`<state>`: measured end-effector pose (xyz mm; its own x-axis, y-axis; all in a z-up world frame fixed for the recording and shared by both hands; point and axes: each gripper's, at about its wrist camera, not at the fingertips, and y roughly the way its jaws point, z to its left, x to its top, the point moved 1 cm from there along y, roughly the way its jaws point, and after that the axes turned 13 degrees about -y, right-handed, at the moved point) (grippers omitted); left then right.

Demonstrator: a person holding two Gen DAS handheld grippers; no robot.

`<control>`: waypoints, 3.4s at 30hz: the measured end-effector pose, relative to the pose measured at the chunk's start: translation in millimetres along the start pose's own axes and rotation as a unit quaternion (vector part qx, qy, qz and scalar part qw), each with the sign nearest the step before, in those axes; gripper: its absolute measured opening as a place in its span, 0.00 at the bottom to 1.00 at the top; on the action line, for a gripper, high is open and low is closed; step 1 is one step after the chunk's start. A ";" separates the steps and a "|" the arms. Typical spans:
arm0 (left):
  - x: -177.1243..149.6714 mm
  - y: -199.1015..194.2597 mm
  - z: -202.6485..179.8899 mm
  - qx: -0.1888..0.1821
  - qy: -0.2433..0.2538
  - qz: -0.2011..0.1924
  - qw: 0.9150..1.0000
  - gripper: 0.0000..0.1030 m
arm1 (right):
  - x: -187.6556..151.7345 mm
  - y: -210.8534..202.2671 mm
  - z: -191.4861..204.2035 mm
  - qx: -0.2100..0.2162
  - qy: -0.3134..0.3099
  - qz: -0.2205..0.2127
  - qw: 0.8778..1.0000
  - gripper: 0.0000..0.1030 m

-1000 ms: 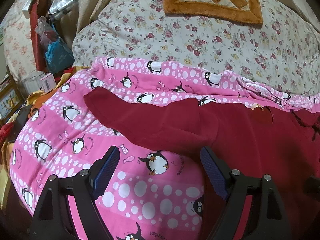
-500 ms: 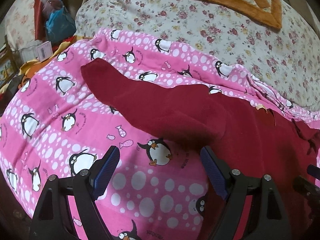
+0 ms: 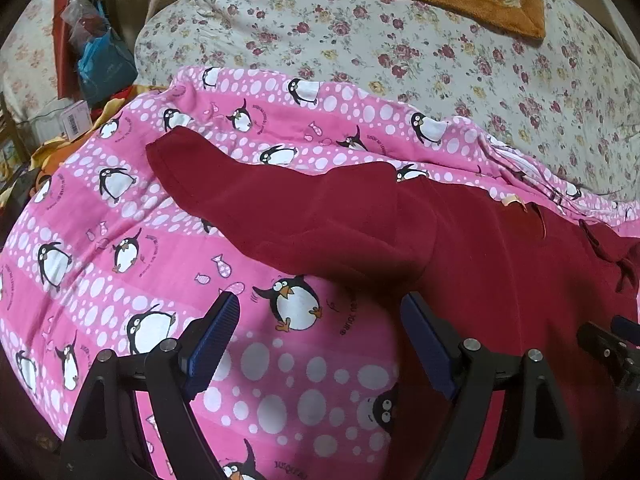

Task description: Fold small clothes

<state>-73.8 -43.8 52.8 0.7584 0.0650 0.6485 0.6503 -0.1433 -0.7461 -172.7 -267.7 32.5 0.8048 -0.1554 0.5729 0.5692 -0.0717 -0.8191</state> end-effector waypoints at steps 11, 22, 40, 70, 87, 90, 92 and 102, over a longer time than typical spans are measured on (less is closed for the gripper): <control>-1.4 0.2 -4.4 -0.009 0.002 0.003 1.000 0.64 | -2.8 10.0 -10.1 -0.026 0.015 -0.007 1.000 1.00; 20.5 8.1 21.7 0.006 -0.046 0.020 0.999 0.64 | 3.0 15.1 -11.8 -0.004 0.014 0.004 1.000 1.00; 141.0 130.6 150.4 0.164 -0.172 0.007 0.971 0.44 | 9.9 17.6 -11.4 0.029 -0.005 0.020 0.999 1.00; 81.2 -15.7 -88.5 -0.258 -0.028 0.057 0.964 0.00 | 8.3 -17.5 -71.7 0.004 0.045 -0.011 0.999 1.00; -23.5 -26.7 -117.5 -0.185 0.091 0.125 0.971 0.09 | 1.6 -8.8 -116.2 0.057 0.088 -0.015 0.994 0.99; -14.3 -33.1 -78.4 -0.078 0.092 0.062 0.991 0.11 | 18.4 4.4 -97.2 0.076 0.059 -0.024 0.995 0.95; -11.0 -23.5 -56.9 -0.022 0.081 0.039 0.996 0.11 | 32.8 23.2 -77.4 0.078 0.027 -0.016 0.996 0.88; -0.9 18.5 17.4 0.025 -0.025 0.082 0.996 0.11 | 58.6 44.0 -48.8 0.057 -0.038 -0.026 0.997 0.07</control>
<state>-61.7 -29.4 35.8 0.8555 0.0931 0.5094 0.5172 -0.1071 -0.8491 -108.7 -328.1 28.5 0.7813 -0.0782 0.6192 0.6230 0.0363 -0.7814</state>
